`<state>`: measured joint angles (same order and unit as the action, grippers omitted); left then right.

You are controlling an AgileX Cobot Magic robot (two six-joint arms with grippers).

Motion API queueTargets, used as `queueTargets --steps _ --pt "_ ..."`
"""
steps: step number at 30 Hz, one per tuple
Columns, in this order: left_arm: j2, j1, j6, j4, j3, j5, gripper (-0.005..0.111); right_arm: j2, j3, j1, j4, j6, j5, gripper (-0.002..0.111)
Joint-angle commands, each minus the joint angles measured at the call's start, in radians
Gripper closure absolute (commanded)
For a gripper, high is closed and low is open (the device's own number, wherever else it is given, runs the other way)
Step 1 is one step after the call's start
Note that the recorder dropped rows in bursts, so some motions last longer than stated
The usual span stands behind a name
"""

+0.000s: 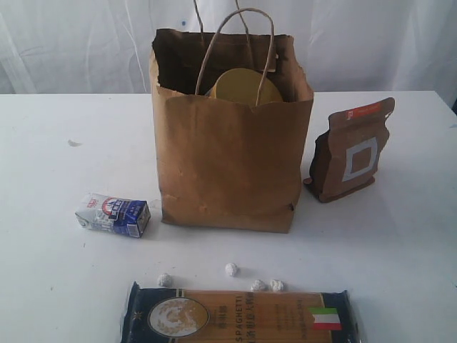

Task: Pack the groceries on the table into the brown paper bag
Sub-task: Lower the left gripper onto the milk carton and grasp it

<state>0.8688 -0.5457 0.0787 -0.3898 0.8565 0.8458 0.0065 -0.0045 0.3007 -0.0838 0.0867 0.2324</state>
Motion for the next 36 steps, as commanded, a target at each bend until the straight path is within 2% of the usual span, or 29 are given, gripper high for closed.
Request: queueTargets --steps 1,4,7,10,15,22,28,32,36 --pt "0.096 0.002 0.015 -0.020 0.004 0.048 0.025 -0.006 0.004 -0.005 0.005 -0.004 -0.001 0.108" --pt "0.160 0.002 -0.007 0.000 0.004 0.005 0.025 -0.006 0.004 -0.005 0.005 -0.004 -0.001 0.108" --pt "0.210 0.002 -0.049 0.053 0.004 0.031 0.025 -0.006 0.004 -0.005 0.005 -0.004 -0.001 0.108" --pt "0.248 0.002 -0.173 0.120 0.004 0.071 0.025 -0.006 0.004 -0.005 0.005 -0.004 -0.004 0.108" --pt "0.281 0.002 -0.235 0.125 0.006 0.064 0.025 -0.006 0.004 -0.005 0.005 -0.004 -0.004 0.108" --pt "0.316 0.002 -0.405 0.124 0.006 0.211 0.025 -0.006 0.004 -0.005 0.005 -0.004 -0.004 0.108" --pt "0.318 0.005 -0.520 0.168 0.006 0.141 0.025 -0.006 0.004 -0.005 0.005 -0.004 -0.004 0.108" --pt "0.342 0.062 -0.724 0.272 0.059 0.078 0.025 -0.006 0.004 -0.005 0.005 -0.004 -0.004 0.108" --pt "0.413 0.107 -0.736 0.283 0.161 0.052 0.025 -0.006 0.004 -0.005 0.005 -0.004 -0.004 0.108"
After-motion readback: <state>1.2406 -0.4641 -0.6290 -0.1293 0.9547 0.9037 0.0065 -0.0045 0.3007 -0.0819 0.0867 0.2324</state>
